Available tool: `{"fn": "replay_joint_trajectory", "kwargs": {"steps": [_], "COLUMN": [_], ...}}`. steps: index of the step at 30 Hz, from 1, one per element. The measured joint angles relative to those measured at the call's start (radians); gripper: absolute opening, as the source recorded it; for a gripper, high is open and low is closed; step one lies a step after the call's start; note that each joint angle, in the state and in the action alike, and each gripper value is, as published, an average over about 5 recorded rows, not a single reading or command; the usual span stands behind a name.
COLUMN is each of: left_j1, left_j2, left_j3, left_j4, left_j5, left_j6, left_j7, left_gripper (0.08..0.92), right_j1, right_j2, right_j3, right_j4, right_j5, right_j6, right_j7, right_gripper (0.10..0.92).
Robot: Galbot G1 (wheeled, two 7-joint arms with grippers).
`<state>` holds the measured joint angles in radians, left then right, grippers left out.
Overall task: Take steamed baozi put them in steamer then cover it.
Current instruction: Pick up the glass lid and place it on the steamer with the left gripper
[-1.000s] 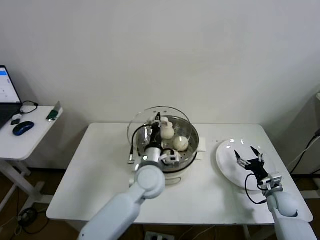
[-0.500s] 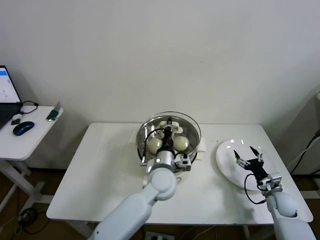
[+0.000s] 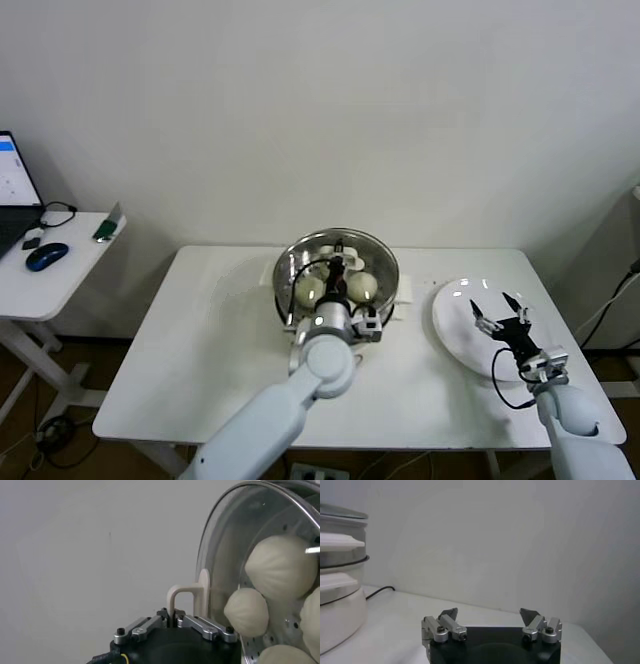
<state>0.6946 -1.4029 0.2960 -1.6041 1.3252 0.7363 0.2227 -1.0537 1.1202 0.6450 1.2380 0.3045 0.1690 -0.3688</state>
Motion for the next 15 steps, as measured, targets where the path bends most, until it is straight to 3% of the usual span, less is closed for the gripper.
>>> {"fn": "replay_joint_trajectory", "kwargs": {"steps": [15], "left_j1": [0.008], "left_j2": [-0.001], "left_j3": [-0.003], "left_j4": [0.028], "left_j5": [0.002], "left_j6": [0.0], "left_j7": [-0.024], "left_gripper": [0.147], "right_j1": [0.003], "right_j2": [0.002], "right_j3": [0.004], "right_j4": [-0.002], "right_j5": [0.001], "right_j6": [0.003], "right_j7": [-0.006], "right_gripper": [0.823]}}
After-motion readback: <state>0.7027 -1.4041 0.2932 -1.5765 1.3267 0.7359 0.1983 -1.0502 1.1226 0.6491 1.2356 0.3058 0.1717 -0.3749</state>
